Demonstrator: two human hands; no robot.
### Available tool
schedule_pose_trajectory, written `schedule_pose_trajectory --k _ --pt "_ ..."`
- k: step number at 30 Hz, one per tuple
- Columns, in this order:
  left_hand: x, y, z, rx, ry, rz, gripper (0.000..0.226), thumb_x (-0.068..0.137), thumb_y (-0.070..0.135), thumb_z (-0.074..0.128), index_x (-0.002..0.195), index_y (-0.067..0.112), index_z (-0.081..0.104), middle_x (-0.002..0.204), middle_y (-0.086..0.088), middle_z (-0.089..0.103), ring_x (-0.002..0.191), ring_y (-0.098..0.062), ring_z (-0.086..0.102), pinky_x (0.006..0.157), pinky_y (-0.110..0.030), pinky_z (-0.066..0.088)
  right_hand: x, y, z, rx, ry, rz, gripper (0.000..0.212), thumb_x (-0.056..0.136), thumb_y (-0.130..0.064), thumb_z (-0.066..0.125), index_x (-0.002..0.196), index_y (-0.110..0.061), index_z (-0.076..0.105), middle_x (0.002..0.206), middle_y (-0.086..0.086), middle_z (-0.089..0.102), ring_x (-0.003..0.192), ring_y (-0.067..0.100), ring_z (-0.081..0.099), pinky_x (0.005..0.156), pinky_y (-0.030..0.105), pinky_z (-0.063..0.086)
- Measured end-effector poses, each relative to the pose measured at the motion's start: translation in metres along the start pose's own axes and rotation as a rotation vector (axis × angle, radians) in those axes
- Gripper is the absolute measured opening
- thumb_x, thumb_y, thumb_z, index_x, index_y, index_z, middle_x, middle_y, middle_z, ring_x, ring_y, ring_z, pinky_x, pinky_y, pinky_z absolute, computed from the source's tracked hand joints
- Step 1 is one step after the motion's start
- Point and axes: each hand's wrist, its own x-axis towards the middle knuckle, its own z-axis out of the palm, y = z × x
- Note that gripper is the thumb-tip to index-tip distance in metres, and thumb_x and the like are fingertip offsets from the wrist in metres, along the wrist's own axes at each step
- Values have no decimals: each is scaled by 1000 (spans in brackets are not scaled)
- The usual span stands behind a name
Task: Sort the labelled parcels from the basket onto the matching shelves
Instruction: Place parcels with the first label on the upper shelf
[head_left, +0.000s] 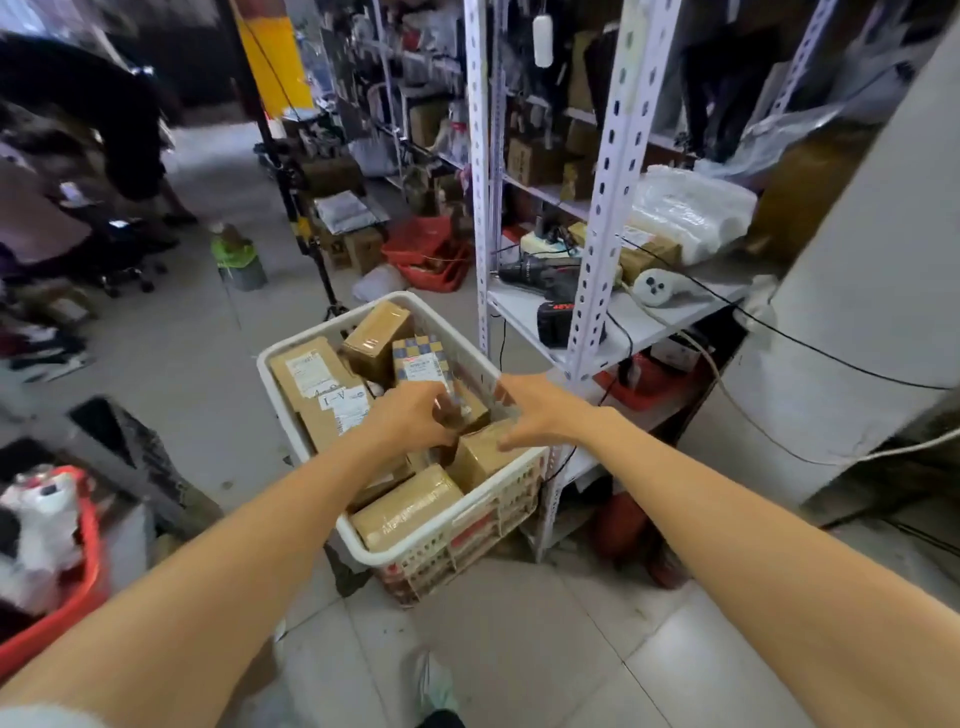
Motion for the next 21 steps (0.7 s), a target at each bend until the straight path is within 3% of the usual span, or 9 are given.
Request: schedule_pose_trajectory --k 4,6,8,12,14,19,21 --pt "20 -50 -3 -71 -6 -77 38 74 36 75 105 24 57 102 3 65 90 -17 60 80 -37 54 51 -16 4 -21 -41 -32 56 73 -30 76 117 -9 49 113 6 55 101 24 54 84 40 50" --pt "35 -70 -6 -100 -1 -97 33 75 36 76 98 26 54 97 5 63 87 -16 59 77 -34 52 78 -19 4 -31 -62 -41 51 74 -28 76 113 -10 47 100 -2 53 93 19 52 71 30 48" --pt "49 -88 -11 -136 -16 -111 32 76 32 77 95 26 52 92 7 60 85 -16 57 75 -31 50 104 -24 3 -42 -76 -45 46 75 -26 76 104 -17 42 85 -12 44 83 15 46 58 20 36" --pt "74 -131 -10 -180 -40 -185 40 75 30 77 107 15 60 100 -1 64 90 -18 60 80 -37 52 160 -29 10 -52 -141 -33 54 70 -31 76 113 -15 49 108 1 57 96 21 55 79 33 51" --pt "81 -150 -6 -243 -42 -235 37 76 28 76 107 14 60 99 -3 65 90 -18 61 79 -35 53 185 -33 14 -73 -179 -37 62 70 -36 76 121 -14 47 116 5 57 100 21 55 86 37 51" --pt "95 -187 3 -455 46 -397 31 77 24 74 105 14 64 90 1 67 85 -15 64 72 -28 51 238 -42 31 -78 -284 -78 61 75 -35 75 125 -15 46 121 5 55 103 20 52 84 31 47" --pt "99 -200 9 -474 61 -455 35 76 25 75 107 13 64 95 -1 66 88 -15 62 73 -27 48 259 -44 41 -95 -332 -113 58 76 -35 74 123 -15 47 120 5 55 101 18 51 84 31 47"
